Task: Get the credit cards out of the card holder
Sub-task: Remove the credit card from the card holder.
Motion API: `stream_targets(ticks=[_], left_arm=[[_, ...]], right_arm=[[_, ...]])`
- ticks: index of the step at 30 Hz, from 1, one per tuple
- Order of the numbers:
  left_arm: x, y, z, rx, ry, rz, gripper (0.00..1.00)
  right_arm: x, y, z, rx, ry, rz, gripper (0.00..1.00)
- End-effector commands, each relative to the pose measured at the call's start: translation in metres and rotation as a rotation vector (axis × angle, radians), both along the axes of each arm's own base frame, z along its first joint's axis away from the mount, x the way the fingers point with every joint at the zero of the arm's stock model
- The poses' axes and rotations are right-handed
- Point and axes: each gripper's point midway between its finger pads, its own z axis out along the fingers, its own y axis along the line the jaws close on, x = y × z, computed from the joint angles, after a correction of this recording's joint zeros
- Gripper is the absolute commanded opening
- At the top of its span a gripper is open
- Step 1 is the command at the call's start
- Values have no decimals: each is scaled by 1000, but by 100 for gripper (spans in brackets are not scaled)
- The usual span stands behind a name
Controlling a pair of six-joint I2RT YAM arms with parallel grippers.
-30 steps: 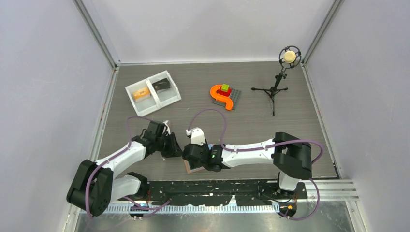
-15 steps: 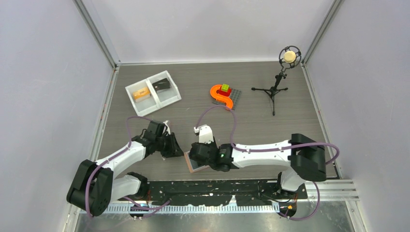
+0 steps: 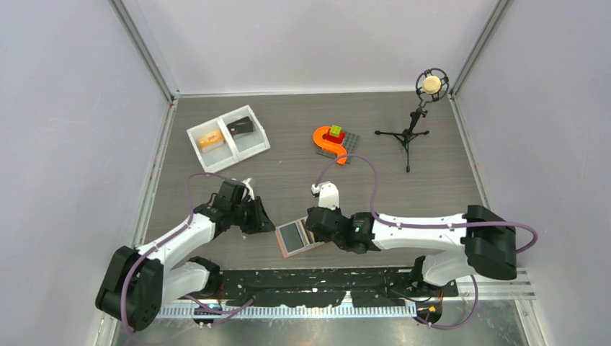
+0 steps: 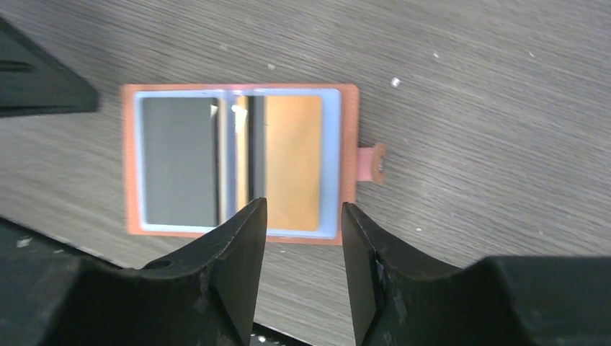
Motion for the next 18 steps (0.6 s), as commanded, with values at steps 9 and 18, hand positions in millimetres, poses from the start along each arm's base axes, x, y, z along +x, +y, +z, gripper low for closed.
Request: stream_targets(ticks=[9,18], left_arm=[[2,-47,35,-140,-134,-64,26],[7,-68,35,-228,-192,-10,31]], right_arm=[[19,33,15,300,38,200,42],[28,27,0,429,124,215,40]])
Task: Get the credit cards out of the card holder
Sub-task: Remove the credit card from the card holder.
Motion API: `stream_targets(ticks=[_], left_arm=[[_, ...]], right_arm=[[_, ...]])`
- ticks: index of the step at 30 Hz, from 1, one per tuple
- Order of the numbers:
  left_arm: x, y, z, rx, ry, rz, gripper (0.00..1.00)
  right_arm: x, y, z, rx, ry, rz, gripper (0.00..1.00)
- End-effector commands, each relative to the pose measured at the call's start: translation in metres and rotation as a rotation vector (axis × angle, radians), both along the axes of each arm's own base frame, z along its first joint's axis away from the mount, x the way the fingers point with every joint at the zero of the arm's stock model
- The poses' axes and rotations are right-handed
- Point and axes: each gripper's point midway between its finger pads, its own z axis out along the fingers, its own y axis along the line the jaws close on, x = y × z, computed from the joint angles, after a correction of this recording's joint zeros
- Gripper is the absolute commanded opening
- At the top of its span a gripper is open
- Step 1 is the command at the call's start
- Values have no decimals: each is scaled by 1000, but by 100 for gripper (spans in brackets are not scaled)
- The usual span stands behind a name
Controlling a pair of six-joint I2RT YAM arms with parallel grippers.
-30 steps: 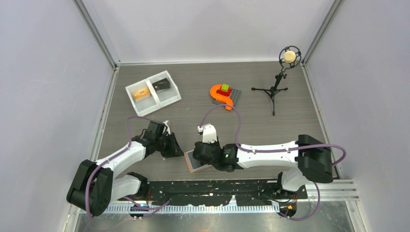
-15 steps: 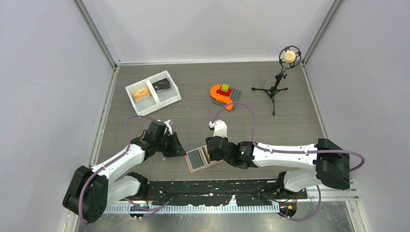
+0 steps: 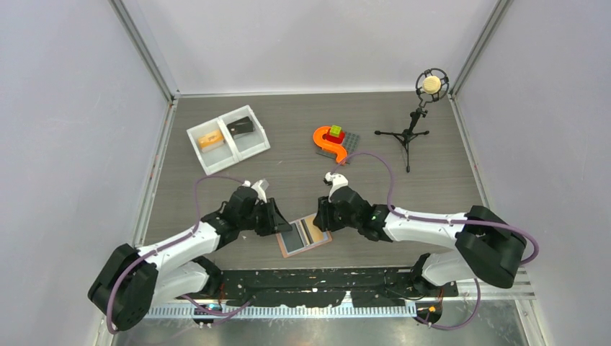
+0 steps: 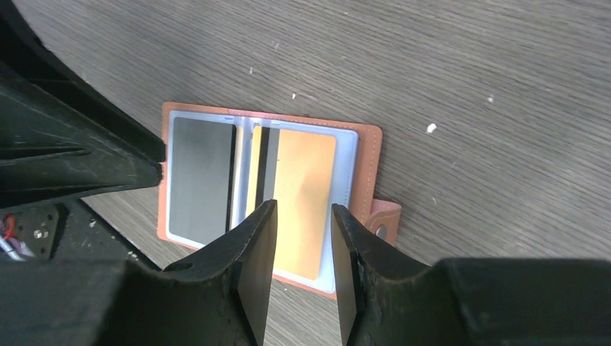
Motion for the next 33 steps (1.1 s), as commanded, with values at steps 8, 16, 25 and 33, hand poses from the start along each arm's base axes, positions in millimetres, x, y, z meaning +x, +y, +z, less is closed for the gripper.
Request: stream_targets(ticks=[8,16,25,33], left_arm=[[15,-24,1,-88,-56,67,31],[16,-24,-8,-57,-53,82,31],[15,-26,-19,-22,-44,82,31],[17,-37,-19,-55,-38,78,30]], right_arm=[[2,17,-4,170,48,73,38],[-7,10,-28,154,120,41,35],[-17,2,-45,174,188,-11,32],[-18,1,-45,182,196,-21,32]])
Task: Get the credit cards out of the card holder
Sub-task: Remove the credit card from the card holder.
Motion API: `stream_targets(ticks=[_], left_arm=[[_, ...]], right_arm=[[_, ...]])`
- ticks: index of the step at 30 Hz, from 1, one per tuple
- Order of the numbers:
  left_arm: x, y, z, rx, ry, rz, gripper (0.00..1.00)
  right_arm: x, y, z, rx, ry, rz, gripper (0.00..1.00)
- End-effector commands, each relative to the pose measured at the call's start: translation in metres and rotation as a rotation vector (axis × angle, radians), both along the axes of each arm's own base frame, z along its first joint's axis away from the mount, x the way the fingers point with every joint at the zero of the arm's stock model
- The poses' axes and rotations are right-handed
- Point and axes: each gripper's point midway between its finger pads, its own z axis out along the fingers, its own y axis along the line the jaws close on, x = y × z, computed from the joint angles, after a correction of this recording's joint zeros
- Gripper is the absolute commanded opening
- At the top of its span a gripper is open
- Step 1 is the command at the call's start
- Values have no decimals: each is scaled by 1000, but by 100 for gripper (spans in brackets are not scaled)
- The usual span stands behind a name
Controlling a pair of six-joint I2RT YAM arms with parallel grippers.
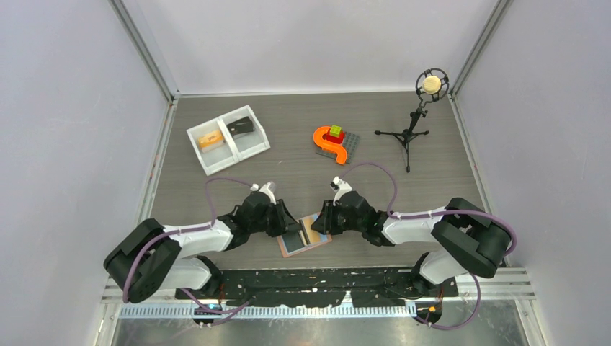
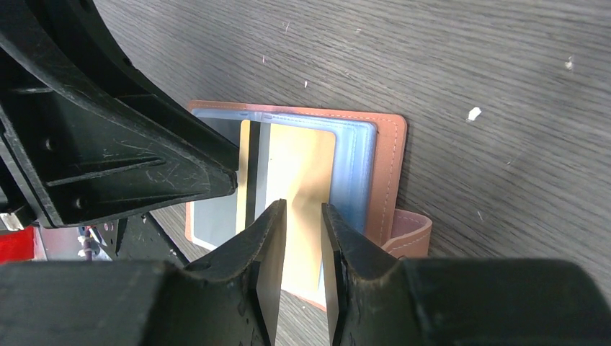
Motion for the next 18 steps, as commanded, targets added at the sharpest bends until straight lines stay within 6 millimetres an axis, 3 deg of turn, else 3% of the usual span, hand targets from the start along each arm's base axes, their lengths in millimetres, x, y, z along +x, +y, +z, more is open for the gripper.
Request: stream_targets(ticks=[1,13,15,17,18], left_arm=[[7,-8,4,-17,-28,9,30],[2,-26,16,-133,15,-19,25],[0,-28,18,-159,23,-21,18],[-1,-29,21,-184,23,-20,1],[-2,-29,21,-186,29,-16,0]], right_arm=[[-10,-11,-19,-51,56,-5,32],[-10,-11,-17,-41,57,-7,31],[-10,-11,-17,-39,57,-7,31],[-10,-11,-17,-43,57,-12,31],[-10,-12,-18,-46,58,-15,31]])
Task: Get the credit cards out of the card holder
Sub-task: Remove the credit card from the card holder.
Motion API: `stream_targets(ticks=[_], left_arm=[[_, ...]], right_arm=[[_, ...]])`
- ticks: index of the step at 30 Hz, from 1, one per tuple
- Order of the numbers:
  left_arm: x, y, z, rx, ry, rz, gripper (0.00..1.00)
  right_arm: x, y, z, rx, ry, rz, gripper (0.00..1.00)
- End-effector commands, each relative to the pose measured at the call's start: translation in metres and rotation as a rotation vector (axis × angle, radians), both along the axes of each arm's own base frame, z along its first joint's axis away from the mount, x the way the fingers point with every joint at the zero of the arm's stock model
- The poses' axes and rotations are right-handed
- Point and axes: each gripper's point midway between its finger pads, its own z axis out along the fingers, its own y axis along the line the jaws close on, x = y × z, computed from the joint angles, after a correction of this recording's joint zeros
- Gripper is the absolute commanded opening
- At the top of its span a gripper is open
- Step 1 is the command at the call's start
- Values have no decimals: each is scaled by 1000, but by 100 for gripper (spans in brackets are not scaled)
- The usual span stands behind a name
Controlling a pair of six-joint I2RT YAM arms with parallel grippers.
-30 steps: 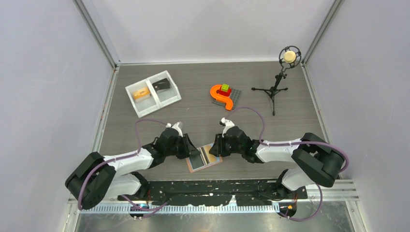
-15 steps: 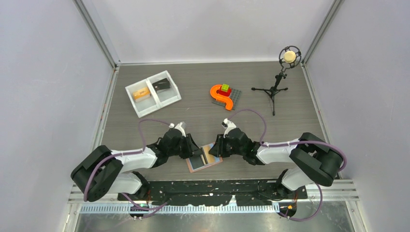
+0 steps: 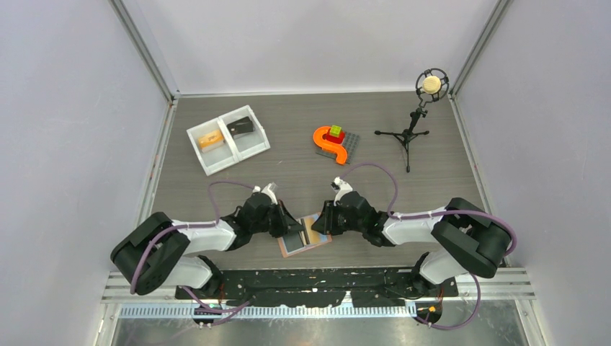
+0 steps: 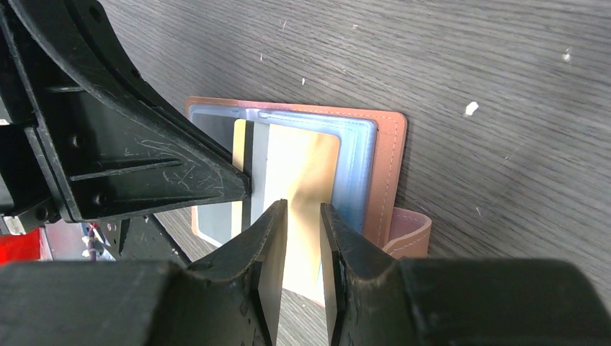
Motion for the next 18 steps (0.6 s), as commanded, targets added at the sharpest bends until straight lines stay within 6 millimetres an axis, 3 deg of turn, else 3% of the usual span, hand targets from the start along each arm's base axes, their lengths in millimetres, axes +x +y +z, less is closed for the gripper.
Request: stream_targets(ticks=[1,12,18], left_arm=[[-2,-13,21,-108,-19,-20,0],[-6,29,11,106,-11,76,0],[-5,47,26,145,-53,122,0]], right_arm=[[-8,-13,-18,-64,45,-12,31],[4,-16,-11,-105,3,-38,31],[12,-15,0,-119,-32,-43,31]])
